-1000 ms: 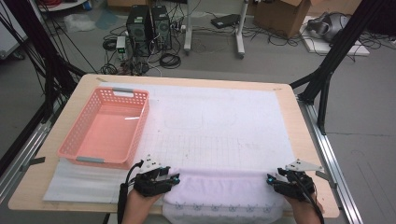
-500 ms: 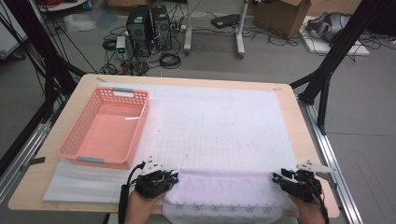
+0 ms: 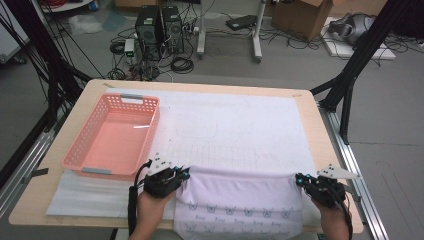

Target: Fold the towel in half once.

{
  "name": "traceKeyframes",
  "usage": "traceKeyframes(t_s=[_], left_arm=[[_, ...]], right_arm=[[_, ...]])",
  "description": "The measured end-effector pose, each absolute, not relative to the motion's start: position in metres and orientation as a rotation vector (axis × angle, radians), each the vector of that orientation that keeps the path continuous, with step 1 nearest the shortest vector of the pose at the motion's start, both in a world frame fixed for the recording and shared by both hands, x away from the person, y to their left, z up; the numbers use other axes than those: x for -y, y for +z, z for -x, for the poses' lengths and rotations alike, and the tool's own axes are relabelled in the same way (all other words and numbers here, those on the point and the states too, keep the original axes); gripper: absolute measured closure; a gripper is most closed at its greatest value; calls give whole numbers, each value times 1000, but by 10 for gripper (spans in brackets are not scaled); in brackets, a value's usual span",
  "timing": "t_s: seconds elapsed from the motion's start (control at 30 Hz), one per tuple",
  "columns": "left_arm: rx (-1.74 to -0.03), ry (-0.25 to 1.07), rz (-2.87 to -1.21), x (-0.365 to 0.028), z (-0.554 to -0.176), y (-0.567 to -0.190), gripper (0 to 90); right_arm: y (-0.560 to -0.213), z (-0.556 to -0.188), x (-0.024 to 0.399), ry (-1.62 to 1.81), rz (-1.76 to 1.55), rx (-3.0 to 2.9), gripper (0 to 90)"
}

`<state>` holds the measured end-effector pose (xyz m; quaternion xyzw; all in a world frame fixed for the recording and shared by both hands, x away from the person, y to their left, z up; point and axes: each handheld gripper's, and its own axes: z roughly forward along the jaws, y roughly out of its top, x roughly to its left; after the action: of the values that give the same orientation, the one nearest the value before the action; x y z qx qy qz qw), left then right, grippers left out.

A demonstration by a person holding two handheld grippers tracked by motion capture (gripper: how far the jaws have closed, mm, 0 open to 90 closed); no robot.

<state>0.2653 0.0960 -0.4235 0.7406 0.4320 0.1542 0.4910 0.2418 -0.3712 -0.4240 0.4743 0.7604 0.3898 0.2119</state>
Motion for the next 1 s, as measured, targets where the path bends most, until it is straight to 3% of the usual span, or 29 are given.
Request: traceKeyframes(t_s=[0.37, 0.7, 0.73, 0.8, 0.9, 1.0], left_arm=[[-1136, 422, -1750, -89, -337, -408, 822], [-1172, 400, -1773, -84, -352, -427, 798], [-1180, 371, -1780, -84, -353, -428, 746], [-1193, 349, -1775, -86, -351, -428, 589], [-1156, 354, -1733, -89, -344, -423, 572], [-1153, 322, -1725, -91, -338, -426, 565]], right_arm=[[-409, -323, 375, 1093, -1340, -2087, 873], [-420, -351, 372, 1080, -1415, -2038, 870], [-421, -352, 371, 1081, -1423, -2042, 842], [-424, -352, 371, 1131, -1480, -2035, 634], [-418, -346, 376, 1186, -1489, -1984, 572], [-414, -340, 378, 1208, -1483, -1992, 572]])
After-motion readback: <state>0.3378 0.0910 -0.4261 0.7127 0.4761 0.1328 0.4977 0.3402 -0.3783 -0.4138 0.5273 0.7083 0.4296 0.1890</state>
